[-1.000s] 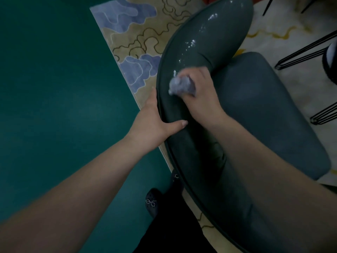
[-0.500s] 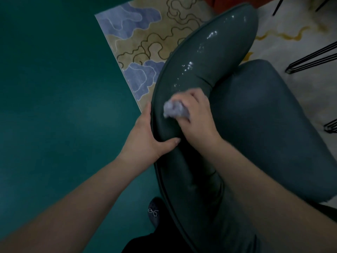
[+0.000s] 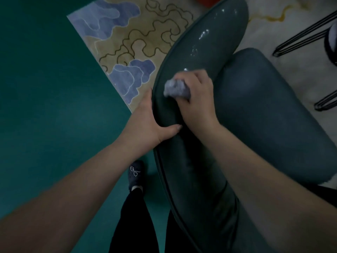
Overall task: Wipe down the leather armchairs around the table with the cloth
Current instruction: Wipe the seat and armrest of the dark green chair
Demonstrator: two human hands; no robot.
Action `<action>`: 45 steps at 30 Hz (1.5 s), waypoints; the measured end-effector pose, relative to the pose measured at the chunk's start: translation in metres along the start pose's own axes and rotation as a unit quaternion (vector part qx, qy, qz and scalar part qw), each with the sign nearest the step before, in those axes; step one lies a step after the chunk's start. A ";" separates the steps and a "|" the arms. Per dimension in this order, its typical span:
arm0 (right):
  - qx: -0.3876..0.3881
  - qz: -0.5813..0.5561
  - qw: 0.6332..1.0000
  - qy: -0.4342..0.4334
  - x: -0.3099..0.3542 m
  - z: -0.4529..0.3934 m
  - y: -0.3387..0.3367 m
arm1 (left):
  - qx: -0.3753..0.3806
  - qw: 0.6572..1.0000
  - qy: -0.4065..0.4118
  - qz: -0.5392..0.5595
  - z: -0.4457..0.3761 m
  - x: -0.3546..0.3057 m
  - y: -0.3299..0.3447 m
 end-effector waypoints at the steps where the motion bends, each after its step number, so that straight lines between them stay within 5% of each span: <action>1: -0.018 0.015 1.000 0.015 0.002 -0.024 0.005 | 0.008 1.000 0.004 0.000 -0.005 0.000 -0.002; 5: -0.076 0.063 0.992 0.083 0.002 -0.088 0.004 | 0.039 0.999 0.023 -0.008 -0.030 0.000 -0.012; 12: -0.051 -0.038 0.994 0.089 0.000 0.007 0.003 | 0.114 0.990 0.077 -0.015 -0.079 -0.002 -0.026; 17: -0.064 0.016 0.990 0.127 -0.010 -0.057 0.004 | 0.152 0.984 0.085 -0.029 -0.100 0.000 -0.028; 21: -0.081 0.043 0.982 0.164 -0.028 -0.112 -0.002 | 0.157 0.983 0.085 -0.037 -0.120 -0.003 -0.027; 29: -0.081 -0.063 0.984 0.147 -0.031 -0.046 0.000 | 0.155 0.982 0.100 -0.027 -0.146 -0.010 -0.022; 38: -0.109 0.071 0.984 0.122 -0.043 -0.189 -0.024 | 0.132 0.987 0.073 -0.053 -0.146 -0.004 -0.017; 45: -0.085 -0.058 0.990 0.101 -0.047 -0.116 -0.009 | 0.129 0.987 0.069 -0.068 -0.195 -0.016 0.002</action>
Point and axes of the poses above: each hand's wrist, its own z-axis away from the middle knuckle, its own y-axis out of the palm, x = y × z, the point moved 3 cm from there along -z, towards the middle knuckle, and after that the axes turned 10 degrees about y, right-handed, at the moved point
